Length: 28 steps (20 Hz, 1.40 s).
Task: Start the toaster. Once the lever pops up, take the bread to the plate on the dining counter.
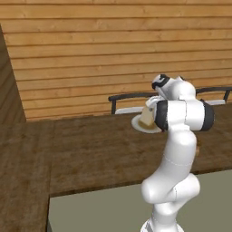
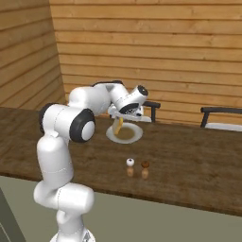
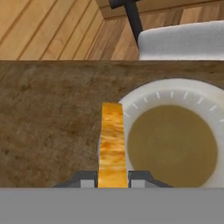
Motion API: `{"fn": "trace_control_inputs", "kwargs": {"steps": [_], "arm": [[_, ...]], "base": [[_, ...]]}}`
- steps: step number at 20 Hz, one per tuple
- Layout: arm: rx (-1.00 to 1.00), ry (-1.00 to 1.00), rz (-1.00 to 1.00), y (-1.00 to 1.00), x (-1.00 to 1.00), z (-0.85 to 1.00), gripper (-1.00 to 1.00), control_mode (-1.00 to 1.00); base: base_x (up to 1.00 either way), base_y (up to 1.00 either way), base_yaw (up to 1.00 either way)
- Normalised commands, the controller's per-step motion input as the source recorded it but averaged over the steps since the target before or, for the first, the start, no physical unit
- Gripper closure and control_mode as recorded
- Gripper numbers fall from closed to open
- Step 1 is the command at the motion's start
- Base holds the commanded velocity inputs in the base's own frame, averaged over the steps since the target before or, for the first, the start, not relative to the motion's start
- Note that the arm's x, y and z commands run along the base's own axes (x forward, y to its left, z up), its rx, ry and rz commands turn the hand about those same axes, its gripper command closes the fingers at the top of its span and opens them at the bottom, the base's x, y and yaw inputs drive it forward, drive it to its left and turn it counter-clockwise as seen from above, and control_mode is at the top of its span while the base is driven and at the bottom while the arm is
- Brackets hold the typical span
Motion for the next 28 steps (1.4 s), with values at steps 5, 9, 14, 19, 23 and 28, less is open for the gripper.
{"fn": "trace_control_inputs", "kwargs": {"steps": [5, 9, 14, 19, 23, 28], "arm": [[0.03, 0.0, 0.0, 0.0, -0.04, -0.23, 1.0, -1.0], [0.05, 0.0, 0.0, 0.0, 0.0, -0.11, 1.0, -1.0], [0.03, 0.0, 0.0, 0.0, 0.04, -0.21, 1.0, -1.0], [0.01, 0.0, 0.0, 0.0, 0.01, -0.21, 1.0, -1.0], [0.0, 0.0, 0.0, 0.0, 0.13, -0.09, 1.0, -1.0], [0.0, 0.0, 0.0, 0.0, 0.01, -0.06, 1.0, -1.0]], "base": [[0.0, 0.0, 0.0], [0.0, 0.0, 0.0], [0.0, 0.0, 0.0], [0.0, 0.0, 0.0], [0.0, 0.0, 0.0], [0.0, 0.0, 0.0]]}}
